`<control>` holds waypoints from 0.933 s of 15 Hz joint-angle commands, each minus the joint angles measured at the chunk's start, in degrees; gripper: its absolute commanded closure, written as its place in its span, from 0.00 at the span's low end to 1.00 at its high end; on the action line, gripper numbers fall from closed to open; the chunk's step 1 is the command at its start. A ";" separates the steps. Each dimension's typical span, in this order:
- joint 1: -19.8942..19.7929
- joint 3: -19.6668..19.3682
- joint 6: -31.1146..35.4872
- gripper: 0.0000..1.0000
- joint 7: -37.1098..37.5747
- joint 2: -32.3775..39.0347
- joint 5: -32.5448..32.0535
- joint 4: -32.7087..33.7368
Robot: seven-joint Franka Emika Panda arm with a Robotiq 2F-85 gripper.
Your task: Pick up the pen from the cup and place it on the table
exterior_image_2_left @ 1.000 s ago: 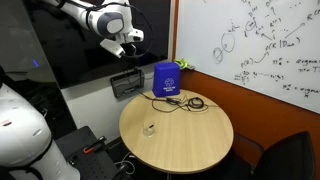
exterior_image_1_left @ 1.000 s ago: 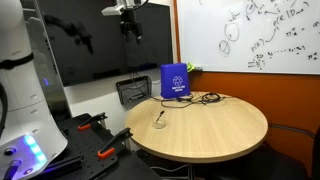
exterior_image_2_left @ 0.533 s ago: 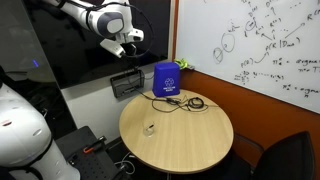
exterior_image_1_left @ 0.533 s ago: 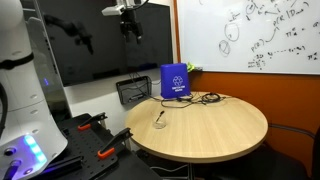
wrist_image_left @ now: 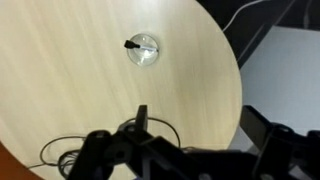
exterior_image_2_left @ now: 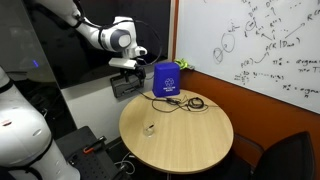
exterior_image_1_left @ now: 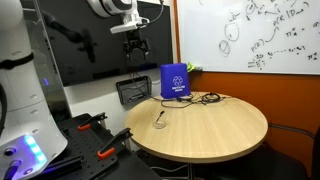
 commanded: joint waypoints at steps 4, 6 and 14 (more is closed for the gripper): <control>-0.76 0.13 -0.20 0.00 -4.14 13.93 -18.79 5.04; -0.01 -0.03 -0.95 0.00 -4.23 17.08 -25.26 6.68; -0.58 0.47 -0.72 0.00 -4.73 19.41 -24.18 7.66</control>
